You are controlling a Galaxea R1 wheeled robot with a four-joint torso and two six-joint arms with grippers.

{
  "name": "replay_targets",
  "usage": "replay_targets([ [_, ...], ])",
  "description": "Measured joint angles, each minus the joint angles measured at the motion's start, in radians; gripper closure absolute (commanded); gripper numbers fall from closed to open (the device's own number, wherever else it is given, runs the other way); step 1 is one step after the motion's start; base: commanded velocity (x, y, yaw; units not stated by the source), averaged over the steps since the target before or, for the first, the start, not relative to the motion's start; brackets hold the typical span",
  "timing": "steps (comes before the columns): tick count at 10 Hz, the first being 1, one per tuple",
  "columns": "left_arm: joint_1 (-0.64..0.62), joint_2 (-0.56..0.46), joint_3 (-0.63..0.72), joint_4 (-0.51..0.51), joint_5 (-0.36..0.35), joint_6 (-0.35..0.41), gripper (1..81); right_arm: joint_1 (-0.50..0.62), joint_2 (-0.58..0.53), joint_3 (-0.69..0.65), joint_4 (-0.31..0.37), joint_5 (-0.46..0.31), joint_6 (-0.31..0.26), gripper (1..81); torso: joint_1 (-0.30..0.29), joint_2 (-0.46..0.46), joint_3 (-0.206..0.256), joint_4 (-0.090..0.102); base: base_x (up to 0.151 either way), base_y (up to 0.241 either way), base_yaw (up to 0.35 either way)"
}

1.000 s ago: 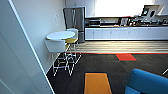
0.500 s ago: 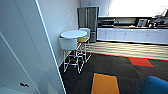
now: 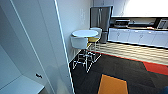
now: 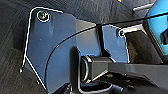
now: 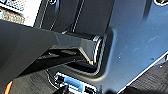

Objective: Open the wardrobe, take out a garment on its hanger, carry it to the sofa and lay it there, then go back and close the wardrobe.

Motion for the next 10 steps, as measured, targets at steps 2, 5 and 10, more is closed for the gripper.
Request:
replay_targets([
  [2, -0.003, 0.002, 0.000, 0.000, -0.001, 0.000, 1.0, 0.000, 0.000, 0.000, 0.000, 0.000, 0.000, 1.0, 0.000, 0.000, 0.000, 0.000, 0.000, 0.000, 0.337],
  [5, 0.003, 0.002, -0.002, 0.000, 0.000, 0.000, 1.0, -0.002, 0.000, 0.000, 0.000, 0.000, 0.000, 1.0, -0.001, 0.000, 0.000, 0.000, 0.000, 0.000, 0.337],
  [10, 0.003, 0.014, -0.005, 0.000, 0.005, 0.000, 1.0, 0.000, 0.001, -0.003, 0.000, 0.000, 0.000, 1.0, 0.000, 0.000, 0.000, 0.000, 0.000, 0.000, 0.337],
])
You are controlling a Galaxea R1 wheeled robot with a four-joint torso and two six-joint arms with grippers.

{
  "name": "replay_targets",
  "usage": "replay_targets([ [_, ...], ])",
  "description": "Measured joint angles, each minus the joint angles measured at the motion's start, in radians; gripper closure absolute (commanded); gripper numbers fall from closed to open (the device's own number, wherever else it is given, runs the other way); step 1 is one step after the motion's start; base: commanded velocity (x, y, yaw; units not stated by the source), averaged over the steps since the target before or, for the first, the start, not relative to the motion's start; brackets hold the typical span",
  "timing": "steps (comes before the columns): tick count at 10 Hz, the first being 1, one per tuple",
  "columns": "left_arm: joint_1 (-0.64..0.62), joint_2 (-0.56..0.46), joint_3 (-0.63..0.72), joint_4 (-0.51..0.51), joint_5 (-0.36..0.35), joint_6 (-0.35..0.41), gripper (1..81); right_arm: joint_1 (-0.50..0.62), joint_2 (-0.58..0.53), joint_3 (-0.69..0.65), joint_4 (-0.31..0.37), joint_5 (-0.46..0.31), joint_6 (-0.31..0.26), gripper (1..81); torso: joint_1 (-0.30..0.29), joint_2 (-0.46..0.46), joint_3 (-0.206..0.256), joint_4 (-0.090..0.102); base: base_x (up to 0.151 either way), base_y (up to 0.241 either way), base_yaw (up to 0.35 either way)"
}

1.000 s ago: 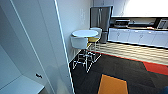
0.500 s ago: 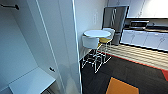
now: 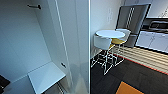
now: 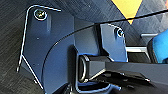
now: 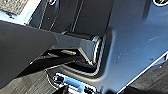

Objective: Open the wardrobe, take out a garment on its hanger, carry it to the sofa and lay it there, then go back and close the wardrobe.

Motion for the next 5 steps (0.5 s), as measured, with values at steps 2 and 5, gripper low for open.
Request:
replay_targets([
  [2, -0.001, 0.010, -0.003, 0.000, 0.078, 0.000, 1.0, 0.000, 0.000, -0.017, 0.000, 0.000, 0.000, 1.0, 0.000, 0.000, 0.000, 0.000, 0.000, 0.000, 0.338],
  [5, -0.002, 0.021, -0.004, 0.000, 0.138, 0.000, 1.0, 0.000, 0.000, -0.062, 0.000, 0.000, 0.000, 1.0, 0.000, 0.000, 0.000, 0.000, 0.000, 0.000, 0.338],
])
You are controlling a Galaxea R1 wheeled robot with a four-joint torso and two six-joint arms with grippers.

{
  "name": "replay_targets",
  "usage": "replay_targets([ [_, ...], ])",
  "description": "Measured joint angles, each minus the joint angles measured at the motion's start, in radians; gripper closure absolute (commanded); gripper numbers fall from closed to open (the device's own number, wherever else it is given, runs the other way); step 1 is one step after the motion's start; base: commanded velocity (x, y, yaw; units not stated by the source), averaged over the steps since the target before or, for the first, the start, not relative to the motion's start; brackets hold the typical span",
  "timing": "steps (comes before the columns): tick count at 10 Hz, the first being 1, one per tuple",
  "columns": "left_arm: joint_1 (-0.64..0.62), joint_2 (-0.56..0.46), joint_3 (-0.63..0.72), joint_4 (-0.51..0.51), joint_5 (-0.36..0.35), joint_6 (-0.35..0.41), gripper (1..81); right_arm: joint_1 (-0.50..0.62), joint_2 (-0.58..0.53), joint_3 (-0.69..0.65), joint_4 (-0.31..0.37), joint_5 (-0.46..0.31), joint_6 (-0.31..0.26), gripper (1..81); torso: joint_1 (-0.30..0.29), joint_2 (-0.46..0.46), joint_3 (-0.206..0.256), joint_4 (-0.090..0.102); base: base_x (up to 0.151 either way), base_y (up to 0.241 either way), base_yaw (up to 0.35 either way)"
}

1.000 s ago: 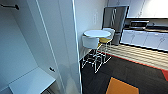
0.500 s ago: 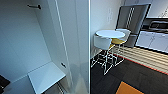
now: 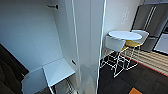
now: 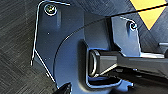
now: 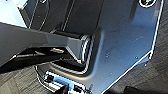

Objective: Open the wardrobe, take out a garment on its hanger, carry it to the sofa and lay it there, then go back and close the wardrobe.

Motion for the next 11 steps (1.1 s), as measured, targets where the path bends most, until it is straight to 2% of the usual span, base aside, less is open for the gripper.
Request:
replay_targets([
  [3, 0.006, 0.006, -0.003, 0.000, 0.012, -0.001, 1.0, 0.005, 0.000, -0.039, 0.000, -0.001, 0.000, 1.0, 0.000, 0.000, 0.000, 0.000, 0.000, 0.000, 0.337],
  [11, 0.018, 0.018, -0.004, -0.001, 0.014, -0.003, 1.0, 0.015, 0.000, -0.040, 0.000, 0.000, 0.000, 1.0, 0.000, 0.000, 0.000, 0.000, 0.000, 0.000, 0.337],
])
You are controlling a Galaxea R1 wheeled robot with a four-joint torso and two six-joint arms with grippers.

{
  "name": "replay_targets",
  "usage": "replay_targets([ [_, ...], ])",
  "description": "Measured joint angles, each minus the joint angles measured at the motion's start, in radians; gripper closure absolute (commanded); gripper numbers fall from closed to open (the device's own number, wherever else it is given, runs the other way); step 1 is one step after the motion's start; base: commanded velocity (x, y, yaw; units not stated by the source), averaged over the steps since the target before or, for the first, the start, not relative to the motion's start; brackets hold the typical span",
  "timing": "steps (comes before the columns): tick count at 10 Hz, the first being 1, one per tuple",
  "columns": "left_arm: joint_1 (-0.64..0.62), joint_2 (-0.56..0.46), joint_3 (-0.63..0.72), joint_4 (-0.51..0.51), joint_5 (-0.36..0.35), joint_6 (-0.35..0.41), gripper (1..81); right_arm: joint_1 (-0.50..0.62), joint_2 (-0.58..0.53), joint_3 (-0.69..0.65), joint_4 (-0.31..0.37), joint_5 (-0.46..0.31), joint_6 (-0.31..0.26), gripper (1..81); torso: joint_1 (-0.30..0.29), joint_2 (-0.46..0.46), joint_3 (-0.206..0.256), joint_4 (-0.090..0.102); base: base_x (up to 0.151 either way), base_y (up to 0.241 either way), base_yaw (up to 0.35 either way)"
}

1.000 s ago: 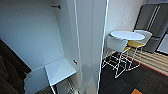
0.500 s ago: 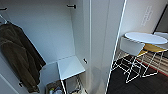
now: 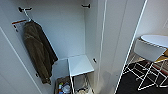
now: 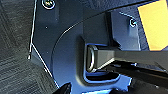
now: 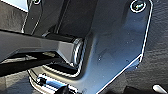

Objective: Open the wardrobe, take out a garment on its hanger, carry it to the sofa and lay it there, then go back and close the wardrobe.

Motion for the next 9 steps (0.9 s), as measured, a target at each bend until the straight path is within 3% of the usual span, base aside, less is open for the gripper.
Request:
replay_targets([
  [9, -0.002, 0.016, -0.003, 0.001, 0.000, 0.000, 1.0, -0.008, 0.000, 0.000, 0.000, 0.000, 0.000, 1.0, 0.000, 0.000, 0.000, 0.000, 0.000, 0.000, 0.315],
])
